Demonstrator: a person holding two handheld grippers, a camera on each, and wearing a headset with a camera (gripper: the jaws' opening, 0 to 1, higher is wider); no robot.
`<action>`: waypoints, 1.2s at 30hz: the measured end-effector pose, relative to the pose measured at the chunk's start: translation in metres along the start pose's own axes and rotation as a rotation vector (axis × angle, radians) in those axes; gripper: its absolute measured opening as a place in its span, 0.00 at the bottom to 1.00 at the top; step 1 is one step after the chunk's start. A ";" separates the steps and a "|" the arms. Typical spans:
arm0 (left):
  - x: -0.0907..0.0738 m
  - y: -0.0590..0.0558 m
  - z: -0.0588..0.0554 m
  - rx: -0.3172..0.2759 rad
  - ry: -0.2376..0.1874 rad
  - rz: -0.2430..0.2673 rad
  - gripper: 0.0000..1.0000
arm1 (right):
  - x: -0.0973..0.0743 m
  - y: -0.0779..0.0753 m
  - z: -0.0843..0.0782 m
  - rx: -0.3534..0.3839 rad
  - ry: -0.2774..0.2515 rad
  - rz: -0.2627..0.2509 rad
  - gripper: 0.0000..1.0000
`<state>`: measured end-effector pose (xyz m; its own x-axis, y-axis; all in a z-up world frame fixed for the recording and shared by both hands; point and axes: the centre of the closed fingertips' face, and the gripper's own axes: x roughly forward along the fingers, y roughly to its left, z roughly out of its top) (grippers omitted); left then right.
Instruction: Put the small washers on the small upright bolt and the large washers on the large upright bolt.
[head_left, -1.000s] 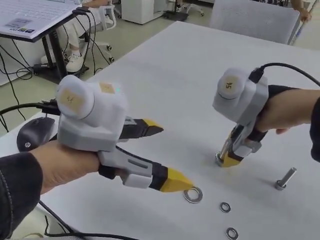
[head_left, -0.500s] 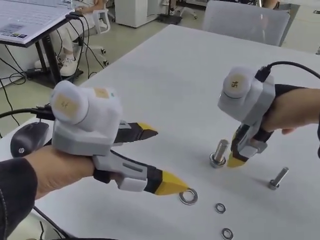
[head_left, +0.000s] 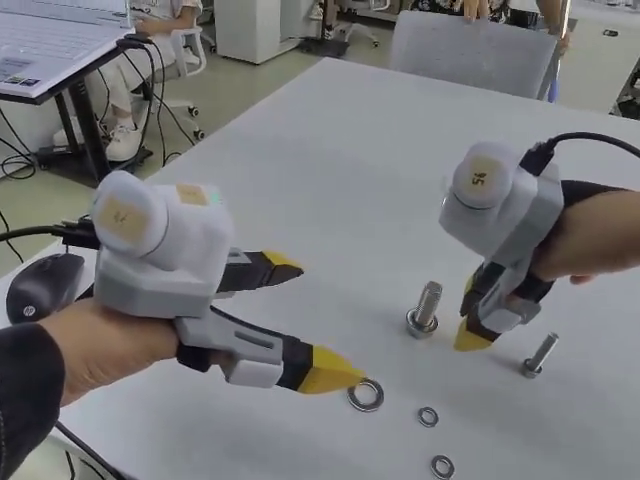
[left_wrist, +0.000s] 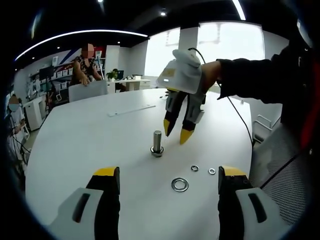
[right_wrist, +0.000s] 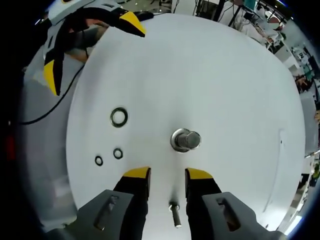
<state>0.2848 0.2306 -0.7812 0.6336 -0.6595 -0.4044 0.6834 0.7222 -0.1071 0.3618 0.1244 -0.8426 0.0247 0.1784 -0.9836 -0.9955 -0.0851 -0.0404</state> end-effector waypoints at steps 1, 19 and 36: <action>0.000 0.000 0.000 0.000 -0.001 0.000 0.80 | 0.000 -0.001 0.000 0.000 -0.003 -0.002 0.29; -0.004 0.002 -0.002 0.009 0.007 0.014 0.80 | 0.001 0.052 0.033 -0.097 -0.052 0.042 0.30; -0.010 0.004 -0.011 0.007 0.018 0.035 0.80 | 0.025 0.073 0.062 -0.168 -0.053 0.069 0.32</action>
<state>0.2769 0.2421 -0.7875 0.6507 -0.6299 -0.4240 0.6635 0.7432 -0.0859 0.2839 0.1838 -0.8590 -0.0521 0.2175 -0.9747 -0.9655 -0.2603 -0.0065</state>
